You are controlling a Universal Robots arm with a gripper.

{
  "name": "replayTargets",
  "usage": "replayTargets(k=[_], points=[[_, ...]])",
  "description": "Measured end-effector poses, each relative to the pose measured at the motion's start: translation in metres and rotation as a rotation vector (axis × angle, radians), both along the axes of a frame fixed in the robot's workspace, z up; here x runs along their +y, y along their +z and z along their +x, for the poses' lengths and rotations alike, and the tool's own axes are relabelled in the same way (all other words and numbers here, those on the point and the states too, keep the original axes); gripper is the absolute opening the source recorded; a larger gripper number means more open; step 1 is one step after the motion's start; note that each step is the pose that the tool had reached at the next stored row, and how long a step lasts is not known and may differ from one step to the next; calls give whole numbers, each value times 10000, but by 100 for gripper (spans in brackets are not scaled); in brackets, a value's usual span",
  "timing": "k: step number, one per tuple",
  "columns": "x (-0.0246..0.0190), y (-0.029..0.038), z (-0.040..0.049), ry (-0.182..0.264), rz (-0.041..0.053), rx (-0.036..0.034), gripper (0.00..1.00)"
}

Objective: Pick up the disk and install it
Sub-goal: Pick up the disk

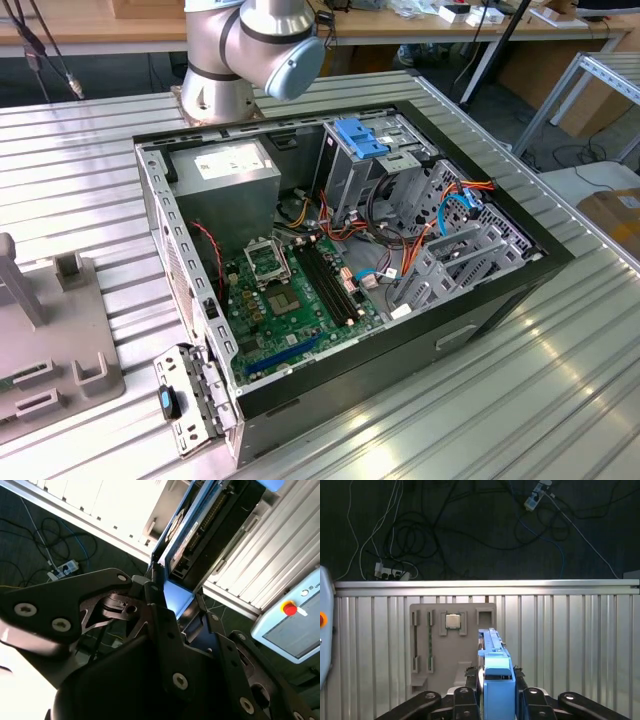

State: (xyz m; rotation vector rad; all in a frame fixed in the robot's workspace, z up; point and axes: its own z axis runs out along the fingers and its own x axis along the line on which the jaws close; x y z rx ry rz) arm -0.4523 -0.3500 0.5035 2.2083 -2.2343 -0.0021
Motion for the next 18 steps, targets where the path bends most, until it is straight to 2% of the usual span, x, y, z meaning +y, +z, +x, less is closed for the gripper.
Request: replayTargets(k=[2, 12, 18], points=[[0, -1, 81, -1, 1, -1, 37], [0, 0, 349, 0, 0, -1, 37], [0, 0, 565, 0, 0, 0, 37]])
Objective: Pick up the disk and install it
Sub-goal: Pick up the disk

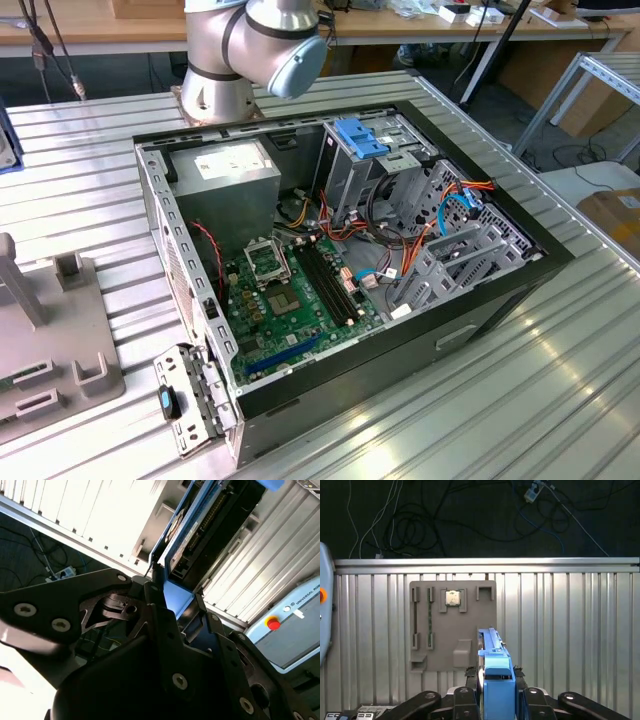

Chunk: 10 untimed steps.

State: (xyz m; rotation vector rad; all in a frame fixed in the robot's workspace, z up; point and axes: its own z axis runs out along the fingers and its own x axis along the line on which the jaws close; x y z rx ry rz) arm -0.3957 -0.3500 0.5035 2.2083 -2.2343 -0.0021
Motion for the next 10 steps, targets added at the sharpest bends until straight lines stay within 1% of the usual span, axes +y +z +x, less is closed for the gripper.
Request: replayTargets(k=[2, 4, 8, 9, 10], points=[[0, 0, 66, -1, 0, -1, 37], [0, 0, 186, 0, 0, 1, 37], [1, 0, 285, 0, 0, 0, 37], [2, 0, 358, -1, -1, 1, 37], [2, 0, 394, 0, 0, 0, 37]])
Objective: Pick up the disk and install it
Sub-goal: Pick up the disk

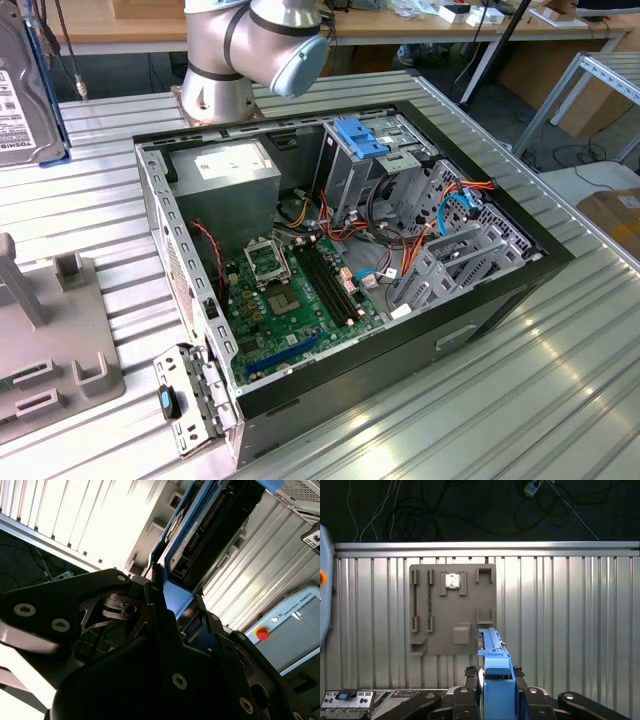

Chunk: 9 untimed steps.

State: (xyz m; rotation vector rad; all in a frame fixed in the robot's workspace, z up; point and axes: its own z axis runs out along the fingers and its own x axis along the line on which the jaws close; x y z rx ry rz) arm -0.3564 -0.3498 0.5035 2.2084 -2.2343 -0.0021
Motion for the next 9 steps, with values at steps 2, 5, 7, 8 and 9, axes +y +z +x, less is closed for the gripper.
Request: replayTargets(k=[2, 5, 7, 8, 9], points=[[1, 0, 73, 0, 0, 0, 37], [2, 0, 192, 1, 0, 0, 37], [2, 0, 252, 2, 0, 0, 37], [3, 0, 295, 3, 0, 0, 37], [3, 0, 327, 4, 0, 0, 37]])
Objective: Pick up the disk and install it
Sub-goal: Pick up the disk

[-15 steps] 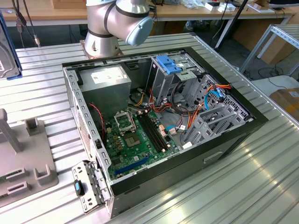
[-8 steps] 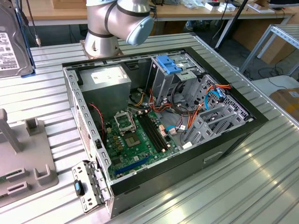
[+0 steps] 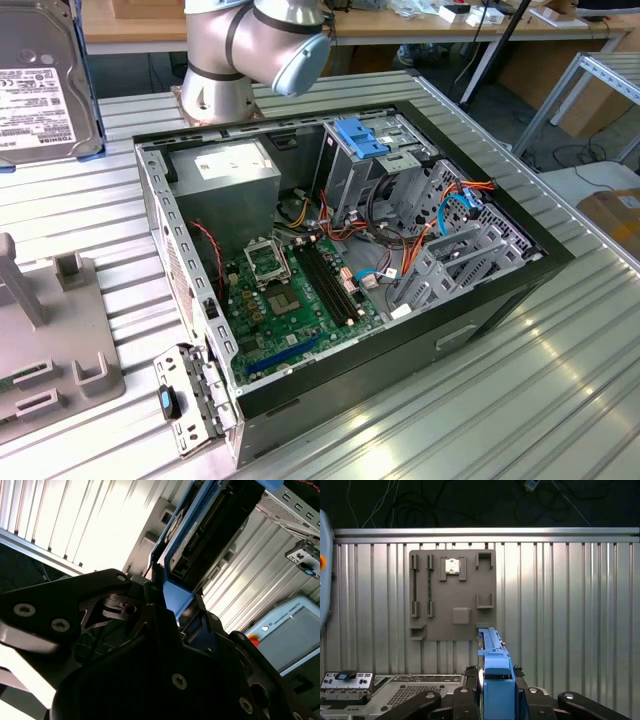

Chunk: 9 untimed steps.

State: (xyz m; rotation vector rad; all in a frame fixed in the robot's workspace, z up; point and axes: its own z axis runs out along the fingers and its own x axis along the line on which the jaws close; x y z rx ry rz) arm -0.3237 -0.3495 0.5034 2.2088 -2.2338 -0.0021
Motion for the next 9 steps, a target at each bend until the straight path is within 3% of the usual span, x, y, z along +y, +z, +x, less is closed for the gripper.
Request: replayTargets(k=[6, 9], points=[[1, 0, 27, 0, 0, 0, 37], [1, 0, 87, 0, 0, 0, 37]])
